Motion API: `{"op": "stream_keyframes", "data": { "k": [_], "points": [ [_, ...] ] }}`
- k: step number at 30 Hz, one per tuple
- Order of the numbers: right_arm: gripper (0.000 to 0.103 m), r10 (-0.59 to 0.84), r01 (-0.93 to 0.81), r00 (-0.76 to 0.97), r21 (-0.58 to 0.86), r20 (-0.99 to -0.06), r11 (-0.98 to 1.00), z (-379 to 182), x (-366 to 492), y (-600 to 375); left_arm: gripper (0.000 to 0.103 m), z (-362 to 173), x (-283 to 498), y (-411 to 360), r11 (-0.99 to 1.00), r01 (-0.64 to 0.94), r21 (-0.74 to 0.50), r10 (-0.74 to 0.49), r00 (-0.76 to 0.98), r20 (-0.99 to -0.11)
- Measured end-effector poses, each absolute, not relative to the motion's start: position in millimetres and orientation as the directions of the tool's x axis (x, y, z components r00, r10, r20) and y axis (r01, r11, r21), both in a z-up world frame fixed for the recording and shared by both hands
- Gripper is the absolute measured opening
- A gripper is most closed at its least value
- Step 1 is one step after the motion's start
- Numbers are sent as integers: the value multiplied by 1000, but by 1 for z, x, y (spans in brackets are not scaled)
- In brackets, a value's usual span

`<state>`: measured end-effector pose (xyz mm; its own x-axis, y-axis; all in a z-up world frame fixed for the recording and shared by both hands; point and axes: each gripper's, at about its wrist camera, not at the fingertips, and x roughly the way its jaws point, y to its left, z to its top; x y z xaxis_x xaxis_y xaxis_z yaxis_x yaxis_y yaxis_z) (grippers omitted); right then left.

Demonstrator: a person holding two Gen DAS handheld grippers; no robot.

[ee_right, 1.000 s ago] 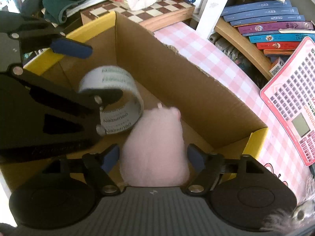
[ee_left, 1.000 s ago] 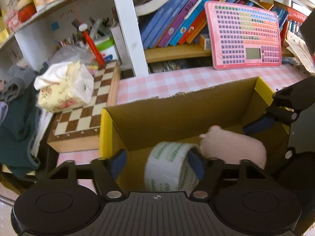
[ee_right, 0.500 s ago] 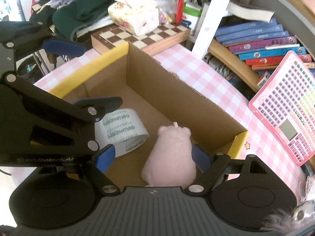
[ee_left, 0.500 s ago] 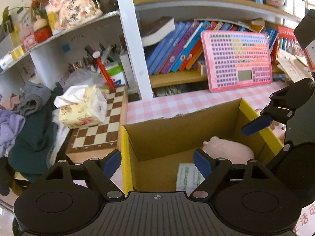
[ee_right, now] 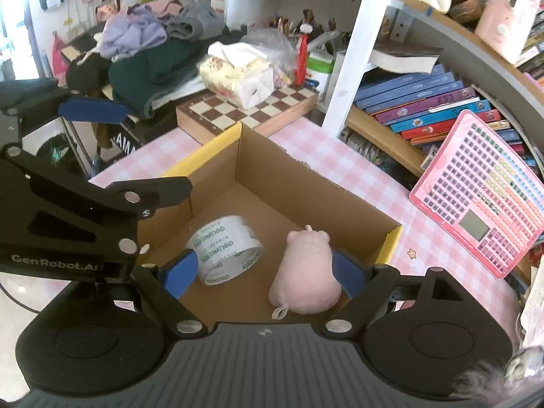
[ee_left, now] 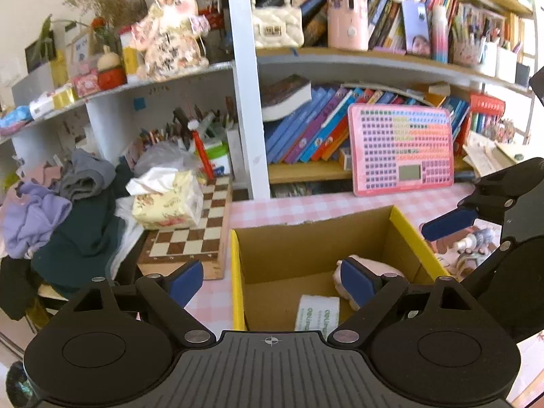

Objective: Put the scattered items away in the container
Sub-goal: 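Open both grippers to drop the tape roll and pig into the box, then withdraw both tools from the box toward the white charger plug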

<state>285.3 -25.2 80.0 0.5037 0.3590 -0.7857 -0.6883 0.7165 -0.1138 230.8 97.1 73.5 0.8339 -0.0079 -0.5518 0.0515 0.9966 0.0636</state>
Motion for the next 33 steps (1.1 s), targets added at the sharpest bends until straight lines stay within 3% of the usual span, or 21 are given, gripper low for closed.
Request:
{"op": "stream_keyframes", "data": {
  "k": [11, 15, 25, 33],
  "points": [
    [86, 379, -657, 527, -81, -761, 750, 90, 240, -44, 92, 87, 185, 87, 993, 99, 71, -51, 868, -494],
    [86, 380, -639, 528, -61, -760, 767, 90, 228, -55, 97, 91, 172, 87, 992, 113, 64, -68, 873, -483],
    [86, 369, -611, 521, -35, -770, 791, 76, 194, -81, 97, 70, 138, 82, 991, 127, 51, -77, 825, -560],
    [86, 330, -531, 614, -66, -717, 845, 67, 160, -102, 97, 59, 105, 81, 992, 121, 34, -77, 799, -596]
  ]
}}
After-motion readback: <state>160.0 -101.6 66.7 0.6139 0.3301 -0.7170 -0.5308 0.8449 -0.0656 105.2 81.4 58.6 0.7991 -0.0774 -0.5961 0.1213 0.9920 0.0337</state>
